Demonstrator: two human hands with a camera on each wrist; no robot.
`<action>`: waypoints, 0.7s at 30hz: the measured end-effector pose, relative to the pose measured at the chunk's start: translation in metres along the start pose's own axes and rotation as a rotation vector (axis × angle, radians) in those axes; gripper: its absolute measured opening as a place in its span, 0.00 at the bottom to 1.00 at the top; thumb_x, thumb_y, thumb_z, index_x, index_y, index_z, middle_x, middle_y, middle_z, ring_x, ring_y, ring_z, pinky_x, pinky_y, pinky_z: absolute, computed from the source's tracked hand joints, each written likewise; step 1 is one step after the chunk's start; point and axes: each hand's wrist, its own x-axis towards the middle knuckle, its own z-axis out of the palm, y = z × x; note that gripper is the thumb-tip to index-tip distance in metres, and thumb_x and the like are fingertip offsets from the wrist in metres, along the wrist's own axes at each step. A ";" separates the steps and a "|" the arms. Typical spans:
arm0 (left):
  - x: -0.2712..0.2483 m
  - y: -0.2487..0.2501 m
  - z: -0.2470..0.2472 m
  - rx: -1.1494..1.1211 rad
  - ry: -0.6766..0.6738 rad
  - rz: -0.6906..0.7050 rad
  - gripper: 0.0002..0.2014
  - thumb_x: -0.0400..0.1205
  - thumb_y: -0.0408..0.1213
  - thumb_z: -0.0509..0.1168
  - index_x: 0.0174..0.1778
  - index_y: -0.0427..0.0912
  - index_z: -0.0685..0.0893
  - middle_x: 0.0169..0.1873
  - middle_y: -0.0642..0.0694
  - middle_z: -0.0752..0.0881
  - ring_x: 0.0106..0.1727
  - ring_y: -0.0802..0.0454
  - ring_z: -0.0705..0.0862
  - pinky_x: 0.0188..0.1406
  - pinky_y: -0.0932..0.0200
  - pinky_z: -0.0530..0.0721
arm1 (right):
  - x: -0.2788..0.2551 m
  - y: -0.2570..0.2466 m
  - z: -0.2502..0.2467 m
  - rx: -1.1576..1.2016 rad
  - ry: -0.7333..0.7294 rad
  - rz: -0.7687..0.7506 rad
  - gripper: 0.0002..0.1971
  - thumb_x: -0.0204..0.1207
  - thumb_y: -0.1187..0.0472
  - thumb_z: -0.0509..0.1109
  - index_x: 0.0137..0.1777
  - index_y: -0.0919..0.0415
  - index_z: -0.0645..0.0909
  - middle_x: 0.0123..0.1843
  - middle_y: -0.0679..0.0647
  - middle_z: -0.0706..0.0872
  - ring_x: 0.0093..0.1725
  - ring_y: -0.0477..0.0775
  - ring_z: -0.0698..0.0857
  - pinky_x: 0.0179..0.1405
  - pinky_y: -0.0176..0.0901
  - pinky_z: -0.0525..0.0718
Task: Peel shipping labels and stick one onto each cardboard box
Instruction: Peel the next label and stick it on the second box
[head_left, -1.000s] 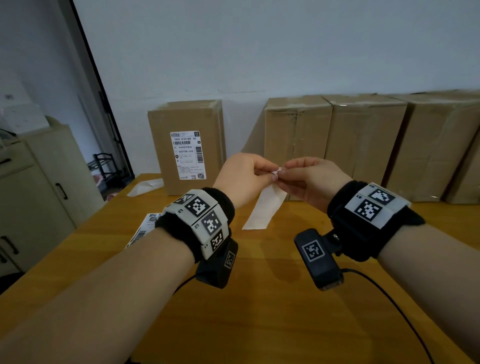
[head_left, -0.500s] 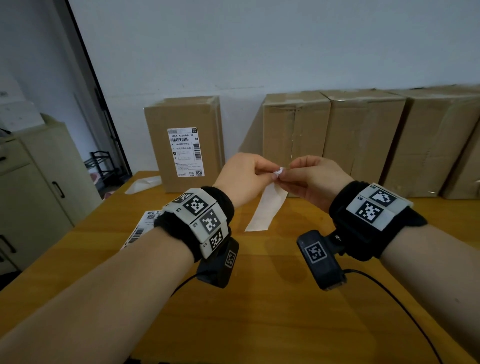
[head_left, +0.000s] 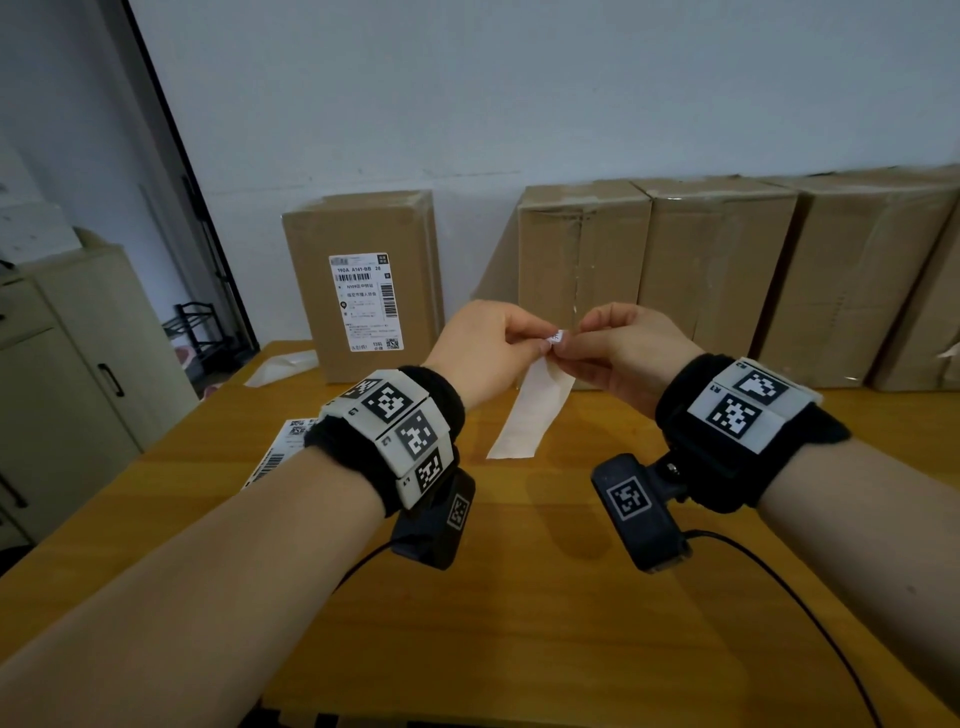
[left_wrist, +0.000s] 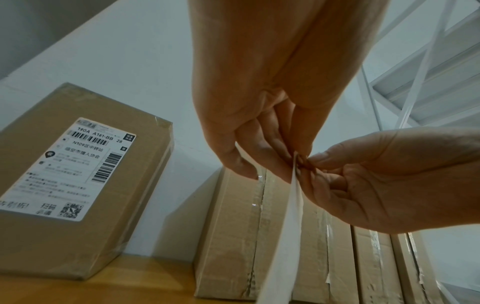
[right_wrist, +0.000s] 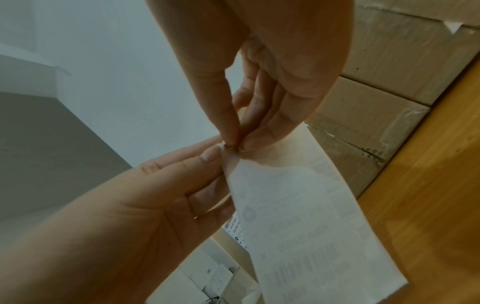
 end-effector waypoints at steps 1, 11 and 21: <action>0.000 0.000 0.000 0.000 0.002 0.005 0.11 0.81 0.35 0.66 0.58 0.44 0.88 0.54 0.50 0.89 0.56 0.59 0.85 0.53 0.74 0.78 | 0.000 0.000 0.000 0.004 0.003 0.000 0.14 0.68 0.80 0.72 0.37 0.62 0.73 0.36 0.59 0.82 0.34 0.54 0.88 0.35 0.38 0.89; -0.002 -0.004 -0.006 0.050 0.026 0.010 0.10 0.81 0.39 0.66 0.56 0.47 0.89 0.45 0.59 0.86 0.47 0.66 0.82 0.46 0.78 0.76 | -0.003 0.002 0.007 -0.033 0.009 -0.038 0.14 0.68 0.80 0.72 0.38 0.62 0.73 0.40 0.63 0.83 0.40 0.59 0.88 0.42 0.44 0.90; -0.006 -0.005 -0.010 -0.008 0.077 -0.031 0.06 0.79 0.43 0.69 0.47 0.47 0.89 0.40 0.54 0.89 0.46 0.58 0.88 0.55 0.56 0.86 | -0.008 -0.002 0.015 -0.153 -0.011 -0.090 0.14 0.68 0.79 0.73 0.37 0.62 0.73 0.41 0.64 0.85 0.39 0.58 0.89 0.38 0.41 0.89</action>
